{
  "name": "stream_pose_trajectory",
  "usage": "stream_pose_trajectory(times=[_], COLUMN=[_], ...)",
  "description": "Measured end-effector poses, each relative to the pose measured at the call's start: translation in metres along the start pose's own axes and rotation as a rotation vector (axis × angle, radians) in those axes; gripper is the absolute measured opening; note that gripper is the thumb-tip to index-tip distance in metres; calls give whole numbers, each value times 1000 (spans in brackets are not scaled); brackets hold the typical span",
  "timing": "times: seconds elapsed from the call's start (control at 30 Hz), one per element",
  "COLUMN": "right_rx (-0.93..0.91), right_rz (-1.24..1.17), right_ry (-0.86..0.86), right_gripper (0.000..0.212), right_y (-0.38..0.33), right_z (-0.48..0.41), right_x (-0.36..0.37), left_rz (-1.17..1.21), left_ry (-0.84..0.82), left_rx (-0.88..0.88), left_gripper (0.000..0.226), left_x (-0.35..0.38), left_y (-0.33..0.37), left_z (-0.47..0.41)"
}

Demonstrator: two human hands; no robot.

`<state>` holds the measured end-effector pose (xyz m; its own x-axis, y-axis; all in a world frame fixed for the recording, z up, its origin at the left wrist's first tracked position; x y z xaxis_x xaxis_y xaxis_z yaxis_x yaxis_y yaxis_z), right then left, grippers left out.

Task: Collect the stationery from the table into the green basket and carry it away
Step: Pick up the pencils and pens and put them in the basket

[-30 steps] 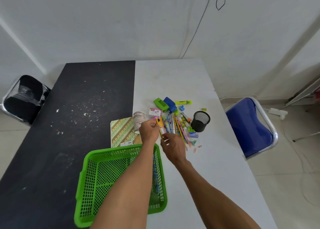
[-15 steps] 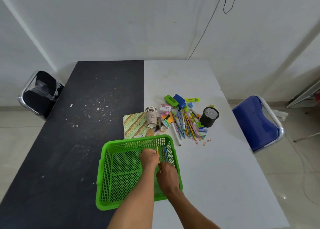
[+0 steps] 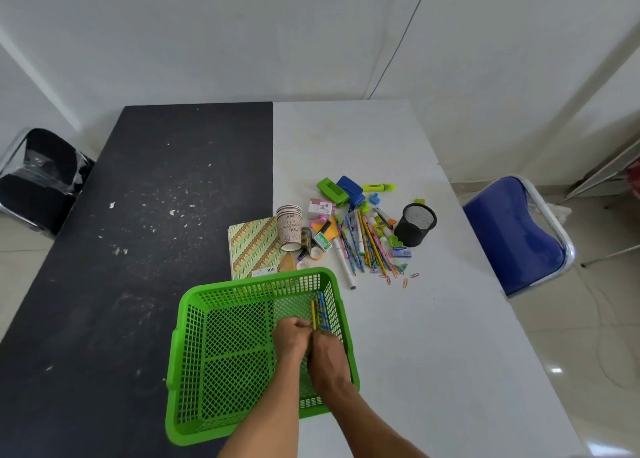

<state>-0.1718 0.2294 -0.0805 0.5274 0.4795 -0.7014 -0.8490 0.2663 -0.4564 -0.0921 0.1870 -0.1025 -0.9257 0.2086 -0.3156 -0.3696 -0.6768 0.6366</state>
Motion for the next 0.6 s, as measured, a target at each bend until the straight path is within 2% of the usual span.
stream_pose_trajectory(times=[0.1, 0.2, 0.3, 0.4, 0.5, 0.6], right_rx=[34, 70, 55, 9, 24, -48], right_rz=[-35, -190, -180, -205, -203, -184], right_ry=[3, 37, 71, 117, 102, 108], right_gripper=[29, 28, 30, 44, 31, 23], right_y=[0, 2, 2, 5, 2, -5], right_z=[-2, -4, -4, -10, -6, 4], right_x=[1, -1, -6, -9, -22, -40], left_rz=[6, 20, 27, 38, -18, -69], left_ry=[-7, -26, -39, -65, -61, 30], left_rx=[-7, -20, -42, -23, 6, 101], left_gripper=[15, 14, 15, 15, 15, 21], left_x=[2, 6, 9, 12, 13, 9], left_y=[1, 6, 11, 15, 20, 30], left_z=[-4, -6, -6, -7, -4, 1])
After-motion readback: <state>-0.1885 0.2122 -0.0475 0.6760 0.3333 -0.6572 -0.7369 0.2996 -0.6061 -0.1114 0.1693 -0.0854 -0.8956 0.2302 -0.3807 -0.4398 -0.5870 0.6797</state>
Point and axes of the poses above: each hand's wrist, its own z-axis away from the middle knuckle, its own x-axis out of the palm, y = z × x, the point moved 3 cm from there along -z, towards the middle knuckle, and after that the axes turned 13 degrees about -y, right-handed, at the moved point
